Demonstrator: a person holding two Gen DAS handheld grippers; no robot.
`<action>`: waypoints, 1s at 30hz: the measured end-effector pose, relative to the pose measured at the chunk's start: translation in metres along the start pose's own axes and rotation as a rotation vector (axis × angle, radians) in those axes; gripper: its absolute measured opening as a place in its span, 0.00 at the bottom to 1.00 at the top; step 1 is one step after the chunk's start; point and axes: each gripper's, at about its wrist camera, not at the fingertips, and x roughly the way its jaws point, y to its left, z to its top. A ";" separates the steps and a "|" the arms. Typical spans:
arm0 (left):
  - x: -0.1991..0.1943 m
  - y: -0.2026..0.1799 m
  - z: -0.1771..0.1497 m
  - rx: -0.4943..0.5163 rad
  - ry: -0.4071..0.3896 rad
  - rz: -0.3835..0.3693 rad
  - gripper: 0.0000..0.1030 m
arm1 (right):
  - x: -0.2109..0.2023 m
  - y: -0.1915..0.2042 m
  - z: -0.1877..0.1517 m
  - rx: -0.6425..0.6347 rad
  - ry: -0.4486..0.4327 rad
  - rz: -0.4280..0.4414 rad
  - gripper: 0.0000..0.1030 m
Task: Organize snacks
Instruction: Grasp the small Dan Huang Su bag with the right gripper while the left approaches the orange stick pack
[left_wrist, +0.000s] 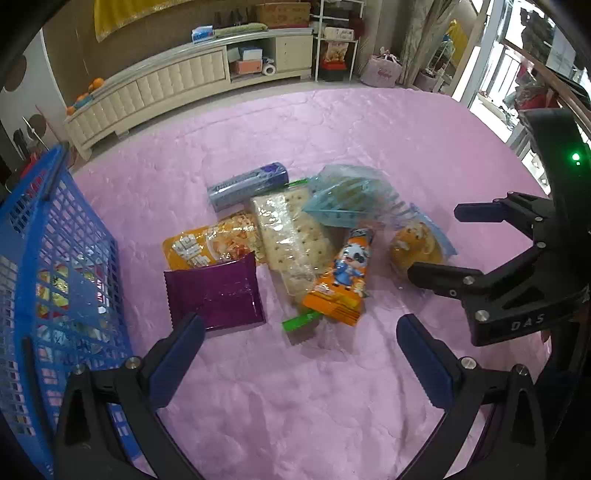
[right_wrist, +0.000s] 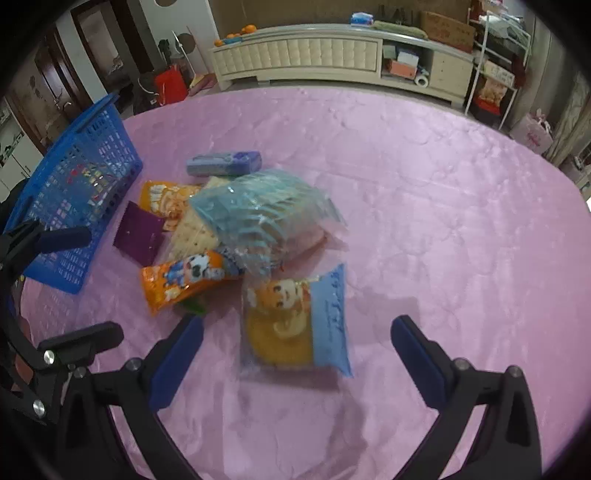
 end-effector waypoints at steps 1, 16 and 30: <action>0.001 0.002 0.001 -0.008 0.007 -0.008 1.00 | 0.005 -0.001 0.001 0.001 0.011 0.004 0.95; -0.002 -0.021 0.005 0.090 0.042 -0.011 0.83 | 0.003 -0.010 -0.017 -0.006 -0.012 0.029 0.59; 0.031 -0.054 0.042 0.236 0.119 0.026 0.73 | -0.014 -0.027 -0.023 0.069 -0.025 0.030 0.59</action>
